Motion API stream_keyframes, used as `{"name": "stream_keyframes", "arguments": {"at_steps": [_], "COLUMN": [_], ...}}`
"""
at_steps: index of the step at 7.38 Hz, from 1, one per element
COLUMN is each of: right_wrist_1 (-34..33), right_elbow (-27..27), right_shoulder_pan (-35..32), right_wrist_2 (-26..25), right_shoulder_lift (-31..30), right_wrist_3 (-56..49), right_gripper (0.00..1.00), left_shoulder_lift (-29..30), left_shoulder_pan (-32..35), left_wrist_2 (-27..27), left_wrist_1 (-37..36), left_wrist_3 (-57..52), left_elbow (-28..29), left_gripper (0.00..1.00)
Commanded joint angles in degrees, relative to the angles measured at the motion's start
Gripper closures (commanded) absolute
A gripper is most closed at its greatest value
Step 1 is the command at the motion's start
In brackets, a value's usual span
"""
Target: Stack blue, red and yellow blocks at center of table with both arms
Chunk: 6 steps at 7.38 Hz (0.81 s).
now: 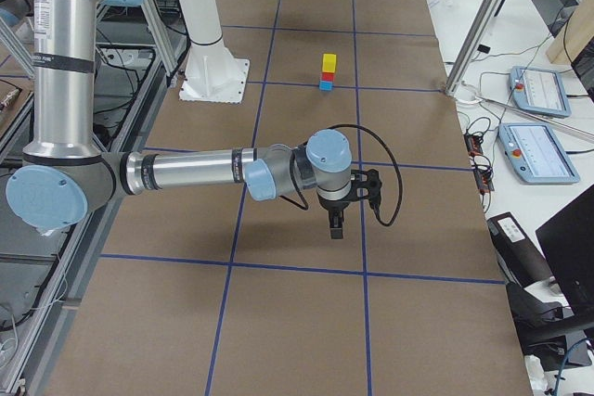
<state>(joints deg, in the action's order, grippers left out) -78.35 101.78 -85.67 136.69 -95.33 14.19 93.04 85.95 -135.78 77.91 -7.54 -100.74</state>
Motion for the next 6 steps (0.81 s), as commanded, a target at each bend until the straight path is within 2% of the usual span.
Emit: {"name": "stream_keyframes", "arguments": {"at_steps": [1, 6], "right_wrist_1": [-0.14, -0.14], "right_elbow": [0.44, 0.7], "right_shoulder_pan": [3.04, 3.58], "right_wrist_2": [-1.76, -3.01], "right_shoulder_lift": [0.58, 0.5], "right_wrist_3": [0.05, -0.12], "right_gripper": [0.0, 0.0], "left_shoulder_lift": [-0.85, -0.41], "left_shoulder_pan": [0.36, 0.28], "left_wrist_2": [6.19, 5.79], "left_wrist_1": [0.22, 0.22], "left_wrist_3": [-0.28, 0.59], "left_elbow": [0.1, -0.33], "left_gripper": [0.0, 0.0]}}
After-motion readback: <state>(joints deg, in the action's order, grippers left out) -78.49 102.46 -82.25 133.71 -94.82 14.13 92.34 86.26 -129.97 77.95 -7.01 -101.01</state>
